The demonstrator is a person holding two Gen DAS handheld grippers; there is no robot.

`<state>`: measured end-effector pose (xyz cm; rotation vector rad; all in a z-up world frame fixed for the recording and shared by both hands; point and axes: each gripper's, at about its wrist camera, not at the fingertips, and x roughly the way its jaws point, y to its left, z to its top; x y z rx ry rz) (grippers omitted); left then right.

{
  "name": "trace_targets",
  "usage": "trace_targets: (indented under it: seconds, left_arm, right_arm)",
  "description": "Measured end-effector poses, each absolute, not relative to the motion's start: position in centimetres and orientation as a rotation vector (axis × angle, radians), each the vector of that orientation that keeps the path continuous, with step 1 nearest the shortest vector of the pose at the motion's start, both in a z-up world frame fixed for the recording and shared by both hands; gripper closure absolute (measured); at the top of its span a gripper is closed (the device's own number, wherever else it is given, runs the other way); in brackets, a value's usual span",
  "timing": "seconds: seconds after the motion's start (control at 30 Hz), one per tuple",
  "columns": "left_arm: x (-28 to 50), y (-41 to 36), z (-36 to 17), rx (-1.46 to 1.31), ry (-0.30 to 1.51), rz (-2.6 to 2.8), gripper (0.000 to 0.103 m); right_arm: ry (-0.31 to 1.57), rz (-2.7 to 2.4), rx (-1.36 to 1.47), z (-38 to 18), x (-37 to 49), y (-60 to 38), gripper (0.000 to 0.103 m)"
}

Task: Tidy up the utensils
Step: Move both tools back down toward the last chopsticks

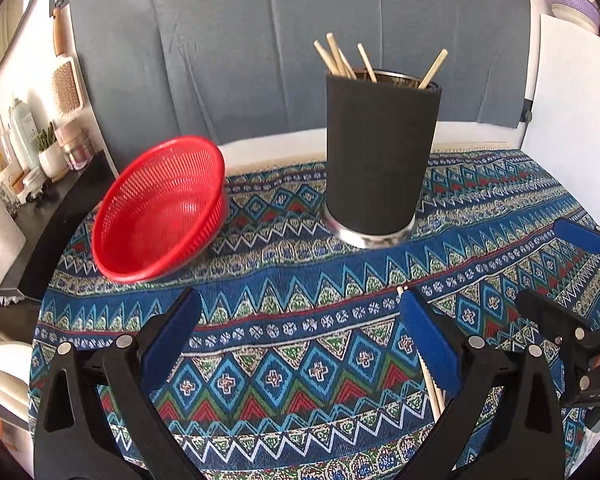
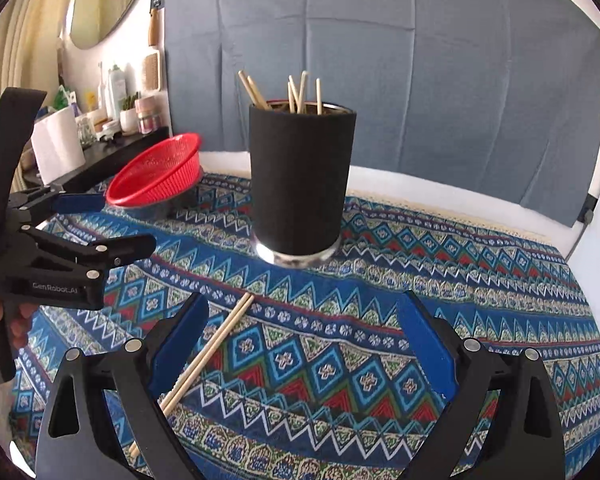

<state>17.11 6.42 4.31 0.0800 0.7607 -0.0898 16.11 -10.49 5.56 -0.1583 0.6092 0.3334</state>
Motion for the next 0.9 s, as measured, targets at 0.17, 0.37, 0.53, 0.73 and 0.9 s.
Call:
trace_targets:
  seconds: [0.17,0.37,0.53,0.73,0.9]
  left_arm:
    - [17.5,7.3,1.9,-0.004,0.862,-0.114,0.006]
    - [17.8,8.5,0.6,-0.051,0.920,-0.111,0.006]
    - [18.5,8.0,-0.2,-0.054,0.963,-0.118,0.006]
    - [19.0,6.0,-0.6,-0.051,0.987,-0.163,0.006]
    - [19.7,4.6,-0.7,-0.025,0.997,-0.157,0.006]
  right_arm:
    - [0.727,0.358,-0.173,2.2,15.9,-9.3,0.012]
    - [0.857,0.348,-0.162,-0.1,16.6,-7.9,0.012]
    - [0.919,0.341,-0.179,-1.3,16.8,-6.6,0.012]
    - [0.954,0.331,-0.105,-1.6,17.1,-6.9,0.011]
    - [0.950,0.328,-0.136,-1.5,16.9,-6.4,0.011]
